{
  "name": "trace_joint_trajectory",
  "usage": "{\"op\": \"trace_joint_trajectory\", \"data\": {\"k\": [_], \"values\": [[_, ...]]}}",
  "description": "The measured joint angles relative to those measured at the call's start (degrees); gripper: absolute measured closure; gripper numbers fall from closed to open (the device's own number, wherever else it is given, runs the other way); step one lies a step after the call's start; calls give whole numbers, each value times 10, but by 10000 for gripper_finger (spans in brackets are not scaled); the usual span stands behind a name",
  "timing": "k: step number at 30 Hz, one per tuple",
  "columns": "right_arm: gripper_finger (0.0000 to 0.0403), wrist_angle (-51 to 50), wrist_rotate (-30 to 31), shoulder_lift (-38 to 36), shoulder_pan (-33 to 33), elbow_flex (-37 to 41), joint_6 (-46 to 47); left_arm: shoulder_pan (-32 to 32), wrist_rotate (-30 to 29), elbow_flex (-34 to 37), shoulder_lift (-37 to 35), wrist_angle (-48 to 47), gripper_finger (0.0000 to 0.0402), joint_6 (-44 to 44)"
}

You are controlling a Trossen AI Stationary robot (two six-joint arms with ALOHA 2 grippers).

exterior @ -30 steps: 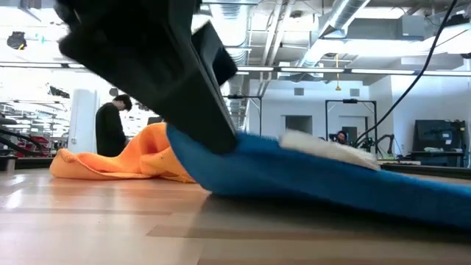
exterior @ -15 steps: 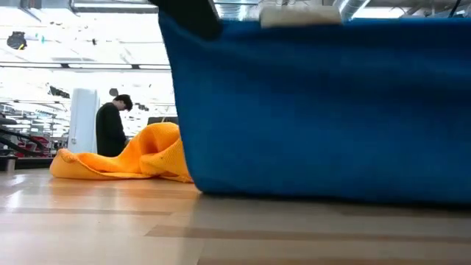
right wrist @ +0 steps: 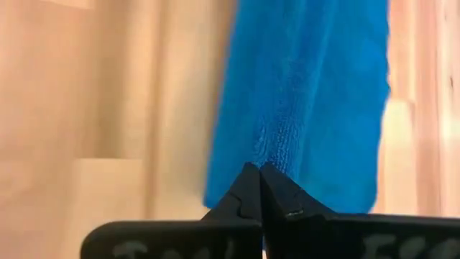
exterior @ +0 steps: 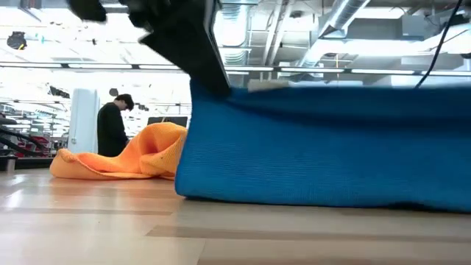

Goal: Roll microfiber towels into tight, uniform cylinder then place into a basket
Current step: Fold the blue microfiber towel

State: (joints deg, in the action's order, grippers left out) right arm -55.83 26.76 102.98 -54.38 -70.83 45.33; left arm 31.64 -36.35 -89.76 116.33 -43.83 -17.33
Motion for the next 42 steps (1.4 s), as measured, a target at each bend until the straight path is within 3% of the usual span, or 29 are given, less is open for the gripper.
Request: {"op": "trace_joint_trajectory", "data": {"k": [6,13,27,32,42], "values": [[397,-10,1,0,38,62,55,-45,3,28,0,34,399,-13],[396,2,1,0,67,89,62,-87,51,45,0,51,399,-35],[387,13,1,0,100,101,60,-94,66,45,0,44,398,-65],[349,11,1,0,104,101,58,-94,67,45,0,43,377,-60],[233,-32,31,0,127,101,103,-117,66,45,0,42,311,-48]]}}
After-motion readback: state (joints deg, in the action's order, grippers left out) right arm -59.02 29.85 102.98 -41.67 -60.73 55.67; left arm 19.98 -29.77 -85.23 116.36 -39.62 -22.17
